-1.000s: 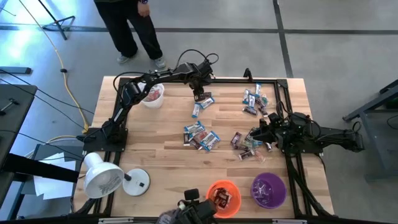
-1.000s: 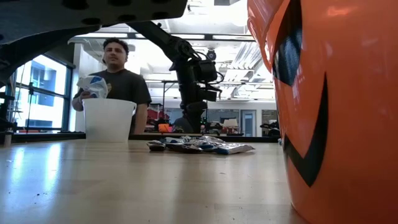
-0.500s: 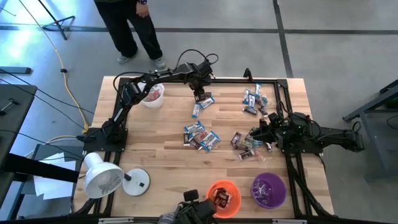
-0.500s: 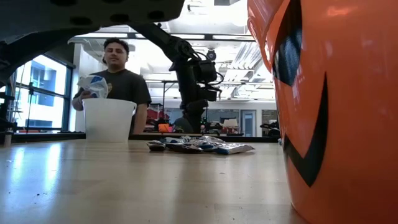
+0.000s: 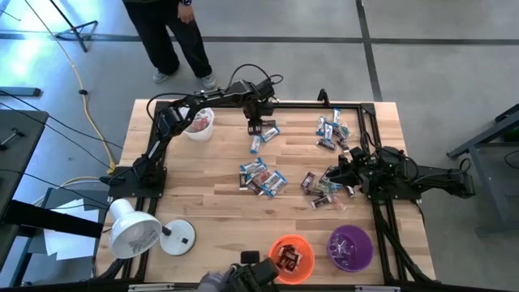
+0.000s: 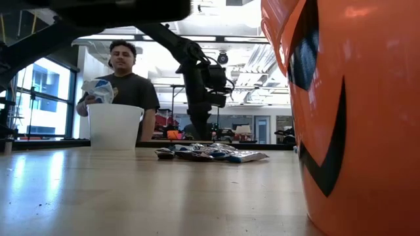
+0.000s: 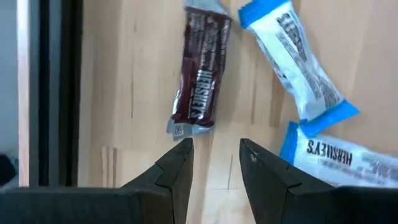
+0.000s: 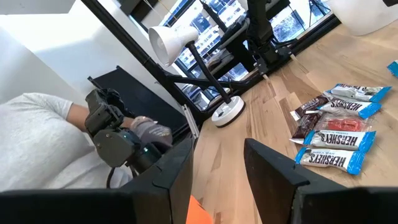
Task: Organize candy in baskets
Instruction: Put the brown chocolate into the orange bucket
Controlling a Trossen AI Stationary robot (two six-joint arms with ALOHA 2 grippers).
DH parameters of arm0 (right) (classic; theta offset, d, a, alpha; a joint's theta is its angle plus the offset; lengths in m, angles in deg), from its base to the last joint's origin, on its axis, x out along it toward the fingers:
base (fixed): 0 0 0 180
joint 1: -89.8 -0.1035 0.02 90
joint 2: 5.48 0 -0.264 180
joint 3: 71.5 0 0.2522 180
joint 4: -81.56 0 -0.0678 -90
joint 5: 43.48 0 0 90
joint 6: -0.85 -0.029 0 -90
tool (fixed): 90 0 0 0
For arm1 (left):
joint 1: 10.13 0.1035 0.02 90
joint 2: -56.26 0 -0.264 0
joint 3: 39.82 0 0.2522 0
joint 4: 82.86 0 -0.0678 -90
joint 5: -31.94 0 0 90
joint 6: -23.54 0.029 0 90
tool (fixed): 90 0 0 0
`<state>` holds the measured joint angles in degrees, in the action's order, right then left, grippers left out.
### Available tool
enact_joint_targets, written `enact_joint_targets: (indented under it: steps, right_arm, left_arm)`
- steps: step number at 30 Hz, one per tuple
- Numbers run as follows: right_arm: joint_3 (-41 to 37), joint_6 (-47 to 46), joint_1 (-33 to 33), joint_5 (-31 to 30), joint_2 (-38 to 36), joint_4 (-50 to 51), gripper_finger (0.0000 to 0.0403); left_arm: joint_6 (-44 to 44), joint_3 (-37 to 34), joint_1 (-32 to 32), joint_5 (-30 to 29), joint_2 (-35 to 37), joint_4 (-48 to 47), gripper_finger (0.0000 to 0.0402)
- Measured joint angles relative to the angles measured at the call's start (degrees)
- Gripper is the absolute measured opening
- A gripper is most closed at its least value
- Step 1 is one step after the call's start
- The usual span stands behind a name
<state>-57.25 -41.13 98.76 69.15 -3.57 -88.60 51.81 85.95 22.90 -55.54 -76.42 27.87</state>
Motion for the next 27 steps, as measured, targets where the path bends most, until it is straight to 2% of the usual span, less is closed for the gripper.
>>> enact_joint_targets:
  steps: [5, 8, 13, 27]
  right_arm:
    - [0.0, 0.0, 0.0, 0.0, 0.0, 0.0, 0.0138]
    - [0.0, 0.0, 0.0, 0.0, 0.0, 0.0, 0.0138]
    - [0.0, 0.0, 0.0, 0.0, 0.0, 0.0, 0.0138]
    - [0.0, 0.0, 0.0, 0.0, 0.0, 0.0, 0.0138]
  left_arm:
    - [8.8, 0.0, 0.0, -0.3, 0.0, 0.5, 0.0117]
    - [10.8, 0.0, 0.0, -1.7, 0.0, 5.2, 0.0117]
    - [10.5, 0.0, 0.0, -1.5, 0.0, 10.1, 0.0117]
    - [6.9, 0.0, 2.3, 4.2, -1.4, 10.5, 0.0117]
